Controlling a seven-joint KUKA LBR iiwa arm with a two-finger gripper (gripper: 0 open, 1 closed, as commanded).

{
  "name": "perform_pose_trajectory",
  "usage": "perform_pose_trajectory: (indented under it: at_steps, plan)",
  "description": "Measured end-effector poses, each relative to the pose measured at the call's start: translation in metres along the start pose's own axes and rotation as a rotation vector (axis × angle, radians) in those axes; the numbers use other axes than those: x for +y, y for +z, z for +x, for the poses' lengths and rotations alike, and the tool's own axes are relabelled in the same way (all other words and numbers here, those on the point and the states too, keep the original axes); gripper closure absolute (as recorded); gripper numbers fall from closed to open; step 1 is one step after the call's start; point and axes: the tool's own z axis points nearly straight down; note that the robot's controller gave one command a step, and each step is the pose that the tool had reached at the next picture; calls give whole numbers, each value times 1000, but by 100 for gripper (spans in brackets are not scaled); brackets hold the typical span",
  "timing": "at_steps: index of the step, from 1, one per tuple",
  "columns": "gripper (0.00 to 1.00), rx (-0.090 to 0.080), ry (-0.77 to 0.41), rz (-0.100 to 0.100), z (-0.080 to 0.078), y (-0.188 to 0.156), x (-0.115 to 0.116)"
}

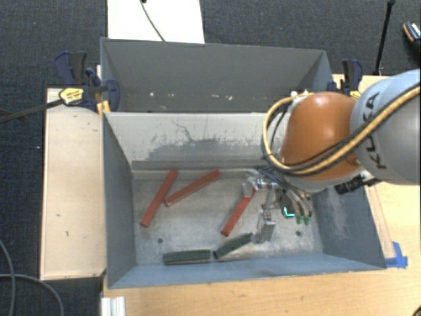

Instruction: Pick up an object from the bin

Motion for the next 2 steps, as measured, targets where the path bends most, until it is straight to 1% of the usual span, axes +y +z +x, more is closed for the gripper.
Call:
perform_pose_trajectory:
  at_steps: [1, 2]
  plan:
    - [0, -3, -62, 1, 21, 91, -40]
    - [0, -11, -100, -2, -26, 105, 15]
